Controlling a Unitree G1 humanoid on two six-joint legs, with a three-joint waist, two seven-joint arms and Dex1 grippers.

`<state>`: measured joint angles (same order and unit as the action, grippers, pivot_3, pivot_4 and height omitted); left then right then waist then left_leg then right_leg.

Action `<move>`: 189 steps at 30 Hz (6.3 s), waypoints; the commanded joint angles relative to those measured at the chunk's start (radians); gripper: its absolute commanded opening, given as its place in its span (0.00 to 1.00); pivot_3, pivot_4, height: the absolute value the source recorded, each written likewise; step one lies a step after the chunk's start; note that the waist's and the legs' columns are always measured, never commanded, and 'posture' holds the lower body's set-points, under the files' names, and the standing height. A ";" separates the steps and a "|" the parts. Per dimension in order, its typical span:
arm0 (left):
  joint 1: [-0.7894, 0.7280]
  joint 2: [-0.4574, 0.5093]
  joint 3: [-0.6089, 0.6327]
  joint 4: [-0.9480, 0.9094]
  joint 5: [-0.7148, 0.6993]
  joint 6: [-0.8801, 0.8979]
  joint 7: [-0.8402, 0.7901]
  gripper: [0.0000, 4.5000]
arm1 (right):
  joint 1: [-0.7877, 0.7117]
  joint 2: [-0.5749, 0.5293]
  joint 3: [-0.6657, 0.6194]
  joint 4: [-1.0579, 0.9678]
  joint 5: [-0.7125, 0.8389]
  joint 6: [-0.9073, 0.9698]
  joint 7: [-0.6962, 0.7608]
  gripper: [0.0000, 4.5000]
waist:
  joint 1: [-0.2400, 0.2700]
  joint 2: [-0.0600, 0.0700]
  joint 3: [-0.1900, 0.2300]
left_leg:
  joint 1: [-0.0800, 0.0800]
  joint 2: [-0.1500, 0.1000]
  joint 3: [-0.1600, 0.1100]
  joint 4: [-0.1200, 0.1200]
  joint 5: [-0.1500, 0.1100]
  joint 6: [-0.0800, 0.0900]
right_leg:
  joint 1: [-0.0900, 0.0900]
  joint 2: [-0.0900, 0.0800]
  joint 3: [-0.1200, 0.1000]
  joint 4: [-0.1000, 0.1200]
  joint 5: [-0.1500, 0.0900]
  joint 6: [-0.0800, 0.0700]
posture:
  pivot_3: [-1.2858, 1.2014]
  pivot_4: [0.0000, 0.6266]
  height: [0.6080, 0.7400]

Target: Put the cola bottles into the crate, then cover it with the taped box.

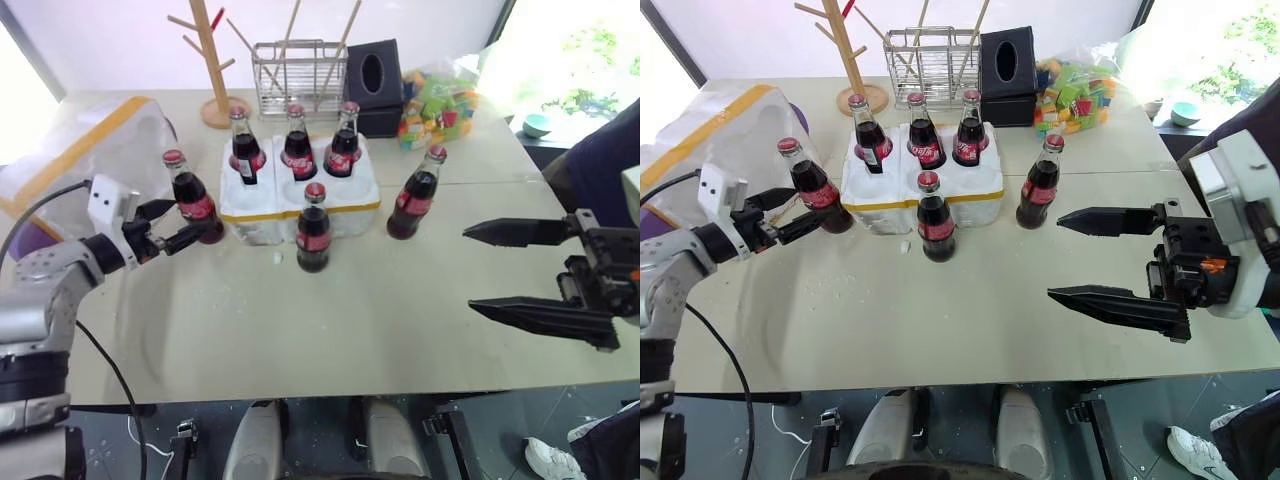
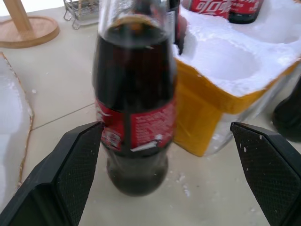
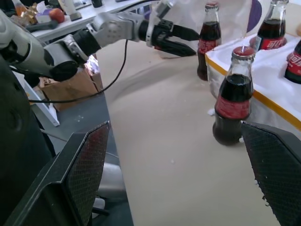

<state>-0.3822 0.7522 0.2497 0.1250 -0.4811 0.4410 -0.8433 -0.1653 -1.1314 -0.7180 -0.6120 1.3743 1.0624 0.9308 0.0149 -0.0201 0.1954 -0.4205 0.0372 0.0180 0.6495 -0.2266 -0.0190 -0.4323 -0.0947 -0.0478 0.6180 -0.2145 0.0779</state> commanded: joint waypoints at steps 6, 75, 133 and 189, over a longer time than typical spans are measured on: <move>-0.164 -0.071 -0.064 0.215 0.104 -0.156 -0.003 1.00 | 0.001 -0.009 0.010 -0.005 0.035 -0.038 -0.081 1.00 | 0.002 -0.001 0.000 | 0.000 0.000 0.000 0.001 0.000 0.000 | 0.000 0.000 0.000 0.000 0.001 0.001 | 0.52 0.24 1.00; -0.811 -0.376 -0.264 0.902 0.325 -0.471 -0.364 0.98 | 0.246 0.081 -0.011 -0.103 0.024 -0.205 -0.310 1.00 | 0.024 -0.005 0.002 | -0.006 0.004 -0.001 0.013 -0.004 0.008 | 0.001 0.006 0.002 -0.001 0.004 0.005 | 0.52 0.24 1.00; -0.244 -0.350 -0.338 -0.035 0.107 -0.055 -0.124 0.62 | 0.156 0.078 0.106 -0.059 -0.032 -0.204 -0.289 1.00 | 0.021 -0.001 0.000 | -0.004 0.007 0.001 0.015 -0.005 0.009 | 0.003 0.011 0.007 -0.002 0.004 0.001 | 0.52 0.24 1.00; -0.321 0.086 0.014 -0.281 -0.357 0.462 -0.356 1.00 | -0.034 0.336 0.418 0.263 -0.627 -0.393 -0.444 1.00 | 0.019 0.001 0.000 | -0.005 0.010 0.004 0.014 -0.006 0.010 | 0.000 0.014 0.011 -0.002 0.004 0.000 | 0.52 0.24 1.00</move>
<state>-0.7283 0.8278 0.2608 -0.0900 -0.7999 0.8754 -1.1952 -0.1603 -0.8063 -0.3094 -0.3683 0.7770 0.7048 0.4935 0.0335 -0.0191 0.1956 -0.4248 0.0468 0.0216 0.6638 -0.2327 -0.0086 -0.4320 -0.0803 -0.0363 0.6165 -0.2101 0.0781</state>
